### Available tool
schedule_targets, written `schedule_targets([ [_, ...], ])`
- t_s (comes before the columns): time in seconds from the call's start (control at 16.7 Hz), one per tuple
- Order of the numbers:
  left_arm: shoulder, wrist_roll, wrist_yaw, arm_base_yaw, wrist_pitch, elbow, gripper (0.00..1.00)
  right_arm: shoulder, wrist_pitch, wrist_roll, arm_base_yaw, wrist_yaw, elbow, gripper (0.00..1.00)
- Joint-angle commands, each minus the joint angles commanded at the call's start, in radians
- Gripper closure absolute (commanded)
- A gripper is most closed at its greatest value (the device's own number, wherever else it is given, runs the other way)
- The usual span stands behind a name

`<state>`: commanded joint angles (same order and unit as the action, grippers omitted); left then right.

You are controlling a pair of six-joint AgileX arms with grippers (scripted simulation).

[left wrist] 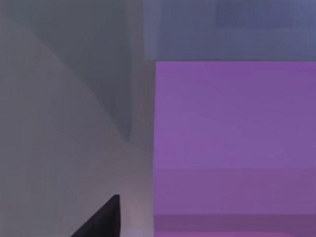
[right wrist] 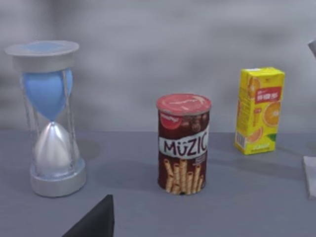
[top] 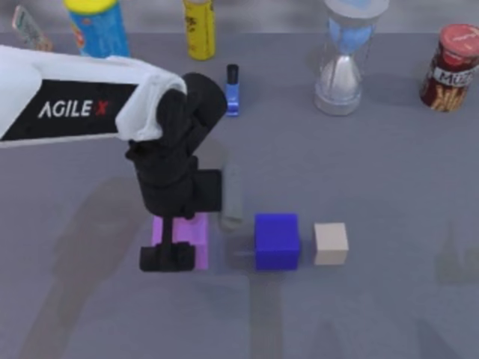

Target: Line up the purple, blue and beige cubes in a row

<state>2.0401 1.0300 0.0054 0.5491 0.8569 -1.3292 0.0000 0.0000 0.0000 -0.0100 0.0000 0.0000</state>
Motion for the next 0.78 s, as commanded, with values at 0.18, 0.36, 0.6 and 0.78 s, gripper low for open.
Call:
schedule_targets([
  [0.18, -0.001, 0.000, 0.000, -0.002, 0.000, 0.000, 0.00, 0.000, 0.000, 0.000, 0.000, 0.000, 0.000, 0.00],
  [0.36, -0.014, 0.006, -0.001, -0.001, 0.041, -0.033, 0.00, 0.000, 0.000, 0.000, 0.000, 0.000, 0.000, 0.00],
  [0.6, -0.063, 0.001, 0.000, -0.015, 0.197, -0.124, 0.00, 0.000, 0.000, 0.000, 0.000, 0.000, 0.000, 0.00],
  [0.78, -0.091, -0.002, -0.001, -0.021, 0.253, -0.162, 0.00, 0.000, 0.000, 0.000, 0.000, 0.000, 0.000, 0.00],
])
